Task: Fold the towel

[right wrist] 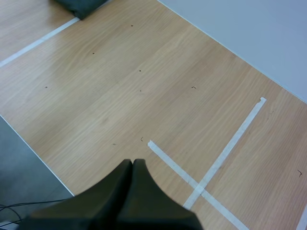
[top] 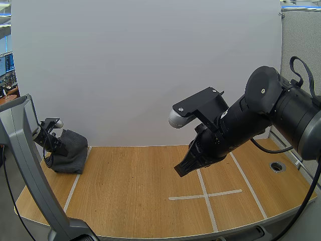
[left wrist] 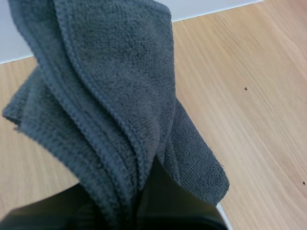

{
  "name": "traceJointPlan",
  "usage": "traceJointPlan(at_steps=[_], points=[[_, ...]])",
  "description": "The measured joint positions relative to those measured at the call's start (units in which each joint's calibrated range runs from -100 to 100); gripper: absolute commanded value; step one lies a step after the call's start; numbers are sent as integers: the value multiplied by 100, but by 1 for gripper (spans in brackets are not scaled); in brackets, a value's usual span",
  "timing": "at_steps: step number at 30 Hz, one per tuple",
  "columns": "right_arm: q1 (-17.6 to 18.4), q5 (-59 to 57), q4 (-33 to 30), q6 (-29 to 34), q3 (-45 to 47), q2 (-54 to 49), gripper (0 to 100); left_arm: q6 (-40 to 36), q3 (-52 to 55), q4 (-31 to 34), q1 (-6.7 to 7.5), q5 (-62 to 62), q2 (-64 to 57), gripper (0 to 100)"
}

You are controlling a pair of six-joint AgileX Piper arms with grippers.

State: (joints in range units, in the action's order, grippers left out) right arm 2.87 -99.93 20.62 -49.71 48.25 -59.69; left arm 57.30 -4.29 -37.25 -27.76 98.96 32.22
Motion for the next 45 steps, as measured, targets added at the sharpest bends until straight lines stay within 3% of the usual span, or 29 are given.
traceJointPlan(at_steps=[7, 16, 23, 45], points=[[0, 0, -7, 0, 0, 0, 0, -33, 139, -11, -30, -18, -146, 0], [0, 0, -7, 0, 0, 0, 0, 493, 1381, -129, -95, -33, -1452, 0], [0, 0, -7, 0, 0, 0, 0, 923, 2045, -305, -316, 44, -1929, 0], [0, 0, -7, 0, 0, 0, 0, 400, -51, -516, -347, 62, -37, 0]])
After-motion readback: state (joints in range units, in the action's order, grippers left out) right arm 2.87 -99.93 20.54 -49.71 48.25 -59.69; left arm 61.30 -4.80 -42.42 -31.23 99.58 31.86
